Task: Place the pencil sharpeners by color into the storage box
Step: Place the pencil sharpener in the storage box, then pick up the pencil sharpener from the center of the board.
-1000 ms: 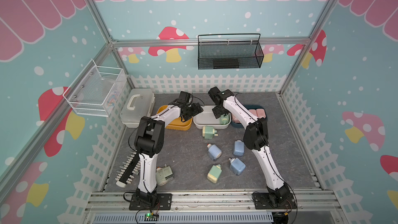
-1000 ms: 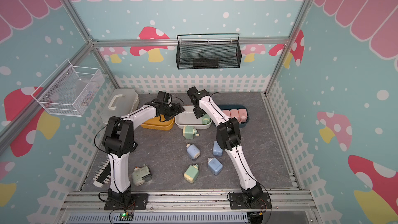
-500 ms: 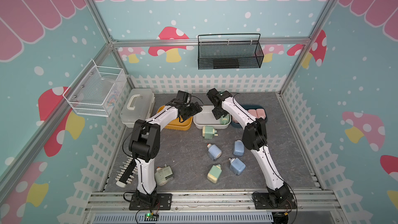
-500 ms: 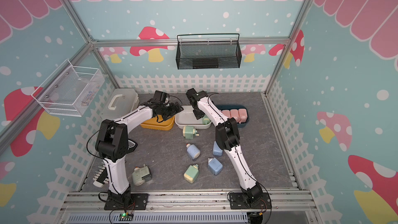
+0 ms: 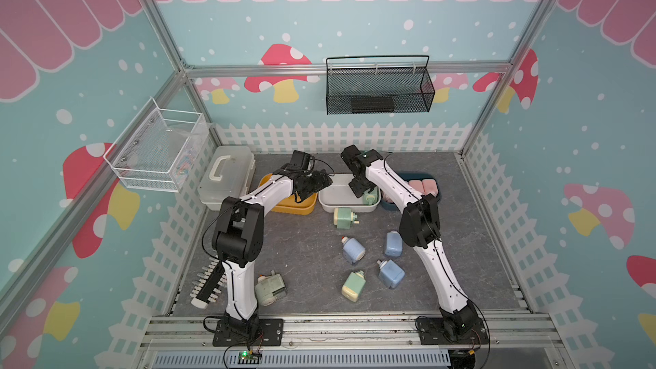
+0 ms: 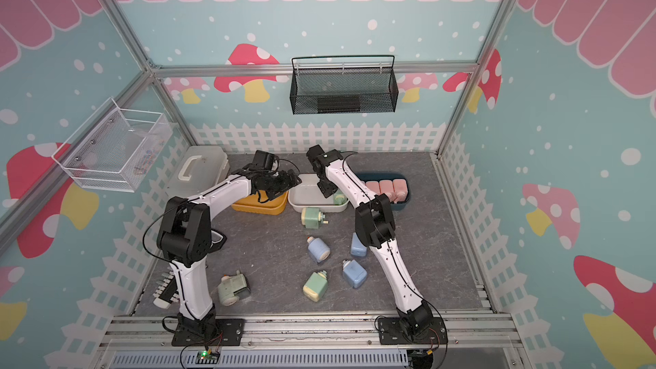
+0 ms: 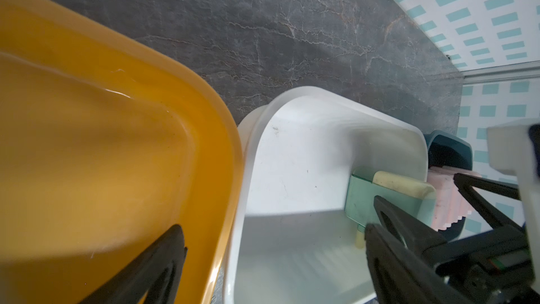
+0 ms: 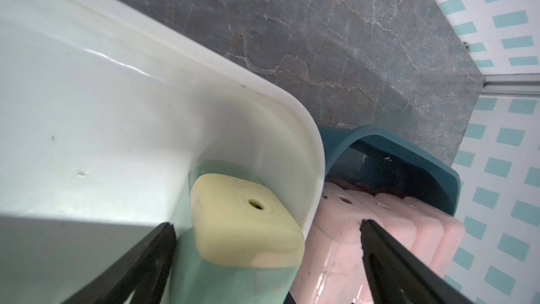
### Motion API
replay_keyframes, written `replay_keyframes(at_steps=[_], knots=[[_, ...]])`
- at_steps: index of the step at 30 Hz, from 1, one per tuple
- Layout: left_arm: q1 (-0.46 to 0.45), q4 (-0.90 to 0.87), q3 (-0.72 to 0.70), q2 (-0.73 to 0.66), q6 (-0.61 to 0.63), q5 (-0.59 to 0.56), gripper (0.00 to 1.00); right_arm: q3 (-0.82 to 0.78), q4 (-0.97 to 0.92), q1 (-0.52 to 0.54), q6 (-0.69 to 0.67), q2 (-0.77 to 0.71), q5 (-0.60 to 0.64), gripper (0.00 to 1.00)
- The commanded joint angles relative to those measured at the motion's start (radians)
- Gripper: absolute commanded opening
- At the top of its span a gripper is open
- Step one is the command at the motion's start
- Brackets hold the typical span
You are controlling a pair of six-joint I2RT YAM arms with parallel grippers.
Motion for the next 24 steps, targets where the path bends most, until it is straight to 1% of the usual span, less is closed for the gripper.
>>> replay_keyframes(at_steps=[1, 8, 11, 13, 17, 19, 21, 22, 23, 24], knots=[[0.006, 0.000, -0.021, -0.059, 0.018, 0.001, 0.96, -0.016, 0.025, 0.003, -0.048, -0.013, -0.089, 0.99], [0.006, -0.003, -0.058, -0.099, 0.026, -0.004, 0.96, -0.026, 0.043, 0.011, -0.044, -0.085, -0.131, 0.99], [0.006, -0.002, -0.075, -0.116, 0.026, -0.009, 0.96, -0.091, 0.091, 0.014, -0.024, -0.158, -0.161, 0.99], [0.006, -0.002, -0.085, -0.128, 0.026, -0.010, 0.96, -0.209, 0.188, 0.018, -0.024, -0.241, -0.195, 0.99], [0.007, -0.002, -0.106, -0.153, 0.027, -0.010, 0.96, -0.501, 0.447, 0.022, -0.019, -0.440, -0.313, 0.99], [0.006, -0.002, -0.117, -0.164, 0.026, -0.010, 0.96, -0.576, 0.507, 0.022, -0.015, -0.508, -0.325, 0.99], [0.006, -0.001, -0.132, -0.175, 0.023, -0.009, 0.96, -0.645, 0.549, 0.024, -0.005, -0.572, -0.297, 0.99], [0.006, 0.000, -0.139, -0.182, 0.021, -0.009, 0.96, -0.685, 0.582, 0.024, -0.014, -0.596, -0.309, 0.98], [0.007, 0.003, -0.150, -0.188, 0.019, -0.011, 0.96, -0.735, 0.637, 0.025, -0.028, -0.651, -0.333, 0.99], [0.005, 0.006, -0.162, -0.195, 0.011, -0.017, 0.96, -0.792, 0.703, 0.024, -0.054, -0.686, -0.380, 0.99]])
